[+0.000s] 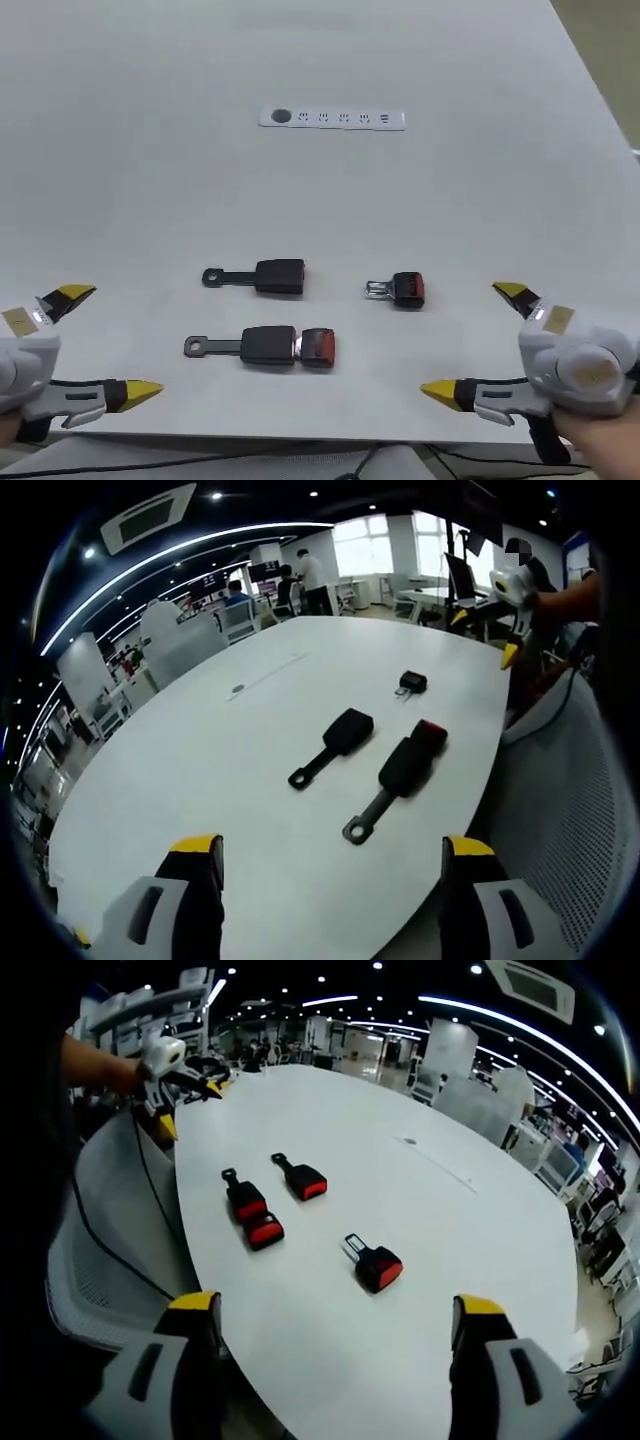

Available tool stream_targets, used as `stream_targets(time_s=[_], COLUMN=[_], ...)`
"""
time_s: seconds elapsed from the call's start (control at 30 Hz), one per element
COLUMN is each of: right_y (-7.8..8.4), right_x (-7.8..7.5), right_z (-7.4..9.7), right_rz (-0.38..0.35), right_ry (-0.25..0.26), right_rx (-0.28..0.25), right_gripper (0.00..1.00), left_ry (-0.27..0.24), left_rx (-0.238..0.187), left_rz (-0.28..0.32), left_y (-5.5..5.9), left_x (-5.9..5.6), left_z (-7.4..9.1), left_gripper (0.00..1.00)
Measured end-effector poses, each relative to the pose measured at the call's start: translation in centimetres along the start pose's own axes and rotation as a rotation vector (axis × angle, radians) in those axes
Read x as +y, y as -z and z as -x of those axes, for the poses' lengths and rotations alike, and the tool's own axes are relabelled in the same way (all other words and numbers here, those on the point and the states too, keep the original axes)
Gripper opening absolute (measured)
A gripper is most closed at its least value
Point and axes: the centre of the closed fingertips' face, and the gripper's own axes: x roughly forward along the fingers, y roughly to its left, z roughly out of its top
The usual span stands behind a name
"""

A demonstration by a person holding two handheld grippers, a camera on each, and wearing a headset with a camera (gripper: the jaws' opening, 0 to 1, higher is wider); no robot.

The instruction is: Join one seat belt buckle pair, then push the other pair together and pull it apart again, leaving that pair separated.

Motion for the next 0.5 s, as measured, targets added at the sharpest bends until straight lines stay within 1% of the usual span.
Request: stream_targets(time_s=[0.23, 0.33, 0.5], right_y=[-0.04, -0.27, -0.36], right_x=[0.4, 0.52, 0.35], right_z=[-0.25, -0.4, -0.6], right_rz=[-0.002, 0.001, 0.009], right_ry=[-0.003, -0.007, -0.009], right_rx=[0.0, -0.002, -0.003], right_gripper=[0.96, 0.96, 0.96], left_ry=[-0.008, -0.001, 0.001], left_rx=[0.005, 0.01, 0.017], left_rz=[0.004, -0.01, -0.023], left_y=[0.16, 0.18, 0.07], left_x=[0.04, -0.21, -0.28], left_z=[-0.06, -0.16, -0.22], left_gripper=[0.91, 0.9, 0.9])
